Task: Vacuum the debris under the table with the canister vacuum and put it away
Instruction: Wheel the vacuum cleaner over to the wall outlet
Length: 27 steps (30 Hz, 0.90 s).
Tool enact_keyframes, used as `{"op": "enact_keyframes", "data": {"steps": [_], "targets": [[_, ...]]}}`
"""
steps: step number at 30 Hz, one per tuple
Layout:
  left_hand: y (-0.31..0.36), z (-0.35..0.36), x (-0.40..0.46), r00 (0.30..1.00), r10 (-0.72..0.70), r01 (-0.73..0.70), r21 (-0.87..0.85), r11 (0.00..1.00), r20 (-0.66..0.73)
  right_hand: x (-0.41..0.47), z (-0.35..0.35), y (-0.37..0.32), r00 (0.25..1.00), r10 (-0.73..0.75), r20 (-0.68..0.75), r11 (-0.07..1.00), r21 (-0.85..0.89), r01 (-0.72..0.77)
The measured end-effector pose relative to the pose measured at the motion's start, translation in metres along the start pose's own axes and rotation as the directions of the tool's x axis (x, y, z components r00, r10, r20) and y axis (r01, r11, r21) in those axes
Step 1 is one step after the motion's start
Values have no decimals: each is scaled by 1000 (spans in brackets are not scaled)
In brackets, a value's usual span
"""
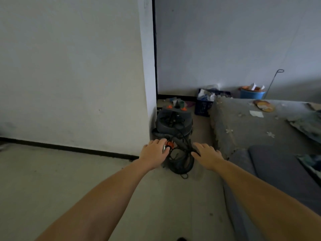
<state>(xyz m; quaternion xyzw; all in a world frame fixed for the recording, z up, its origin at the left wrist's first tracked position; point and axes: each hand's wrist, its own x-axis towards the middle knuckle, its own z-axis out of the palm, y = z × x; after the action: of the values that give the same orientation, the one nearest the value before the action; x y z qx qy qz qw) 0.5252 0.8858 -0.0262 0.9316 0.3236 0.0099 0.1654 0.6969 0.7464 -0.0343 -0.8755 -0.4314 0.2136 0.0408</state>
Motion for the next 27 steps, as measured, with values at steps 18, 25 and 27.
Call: {"op": "enact_keyframes", "data": {"steps": [18, 25, 27], "targets": [[-69, 16, 338, 988, -31, 43, -73, 996, 153, 335, -66, 23, 993, 42, 111, 997, 63, -49], [-112, 50, 453, 956, -5, 13, -25, 1000, 293, 447, -48, 23, 972, 112, 205, 966, 206, -155], [-124, 75, 487, 944, -6, 11, -12, 1000, 331, 488, -30, 23, 976, 113, 188, 939, 300, -167]]}}
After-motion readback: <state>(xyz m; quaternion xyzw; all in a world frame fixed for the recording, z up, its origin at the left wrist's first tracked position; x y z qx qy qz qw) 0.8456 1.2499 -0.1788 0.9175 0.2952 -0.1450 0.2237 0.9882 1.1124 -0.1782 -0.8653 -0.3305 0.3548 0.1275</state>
